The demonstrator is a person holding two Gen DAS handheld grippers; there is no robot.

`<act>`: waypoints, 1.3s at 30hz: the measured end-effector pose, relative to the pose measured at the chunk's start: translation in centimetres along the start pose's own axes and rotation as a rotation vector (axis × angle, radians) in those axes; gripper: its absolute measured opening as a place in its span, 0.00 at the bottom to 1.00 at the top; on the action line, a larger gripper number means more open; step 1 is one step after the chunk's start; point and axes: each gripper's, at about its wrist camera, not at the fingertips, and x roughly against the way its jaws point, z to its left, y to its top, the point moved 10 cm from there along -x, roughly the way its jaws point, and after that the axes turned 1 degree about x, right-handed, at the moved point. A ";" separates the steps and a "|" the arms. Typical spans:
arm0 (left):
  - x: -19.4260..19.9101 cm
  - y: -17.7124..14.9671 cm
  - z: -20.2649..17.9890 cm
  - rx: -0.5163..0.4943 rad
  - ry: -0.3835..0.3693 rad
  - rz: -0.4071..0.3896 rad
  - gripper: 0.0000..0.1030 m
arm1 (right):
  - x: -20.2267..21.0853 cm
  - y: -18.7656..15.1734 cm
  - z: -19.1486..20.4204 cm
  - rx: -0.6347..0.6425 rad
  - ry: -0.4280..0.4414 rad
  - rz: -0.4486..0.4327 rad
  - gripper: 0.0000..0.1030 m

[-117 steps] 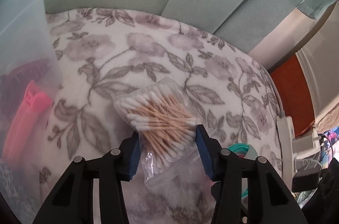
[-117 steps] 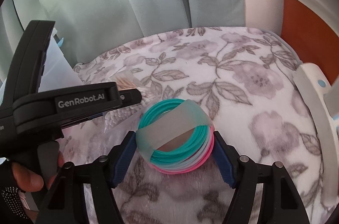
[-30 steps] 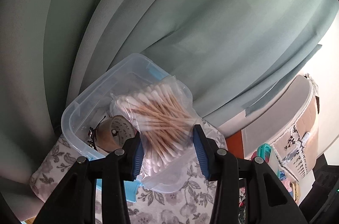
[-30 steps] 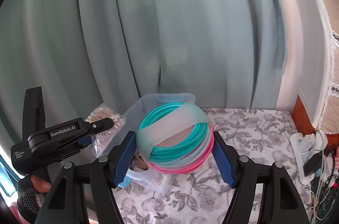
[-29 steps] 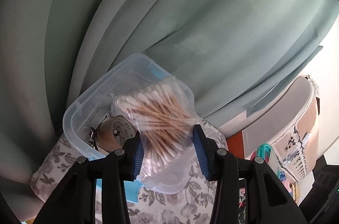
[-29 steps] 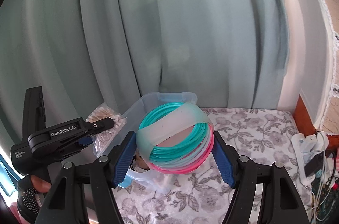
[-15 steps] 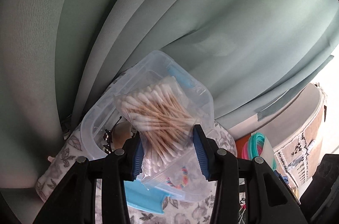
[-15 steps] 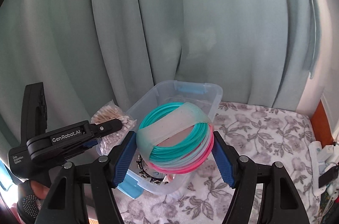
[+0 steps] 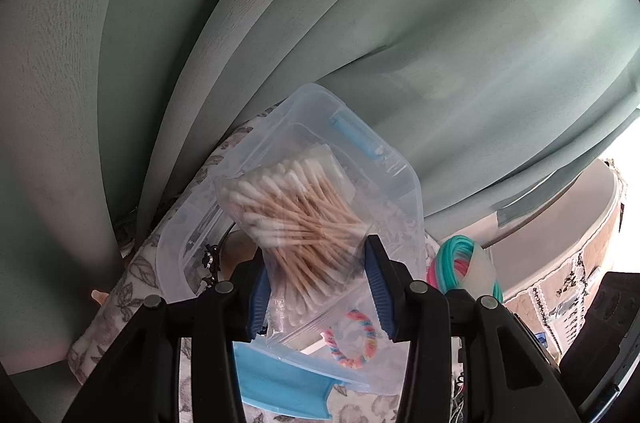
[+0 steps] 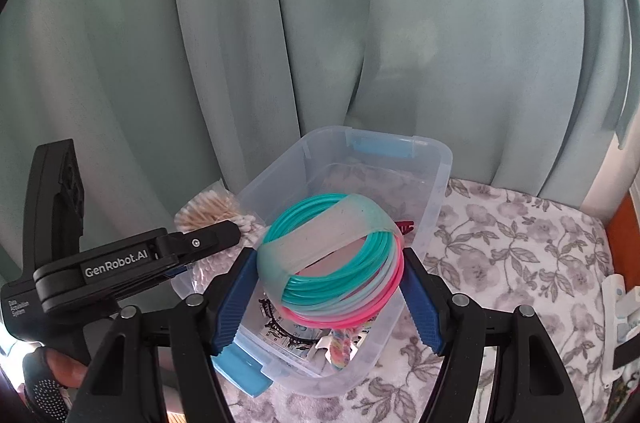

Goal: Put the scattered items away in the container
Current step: 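Open right tool dropping the bangles into the container while left tool releases the swab bag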

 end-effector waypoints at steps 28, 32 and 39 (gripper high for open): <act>-0.2 0.1 -0.1 0.006 -0.017 -0.006 0.73 | -1.7 -0.6 -1.1 0.006 -0.030 0.029 0.78; 0.3 0.2 -0.3 -0.008 -0.010 -0.016 0.74 | -1.1 -0.6 -1.7 -0.016 -0.043 0.023 0.78; 1.4 0.1 -1.0 -0.049 0.015 -0.036 0.80 | 0.6 -0.6 -2.7 -0.040 -0.064 0.003 0.78</act>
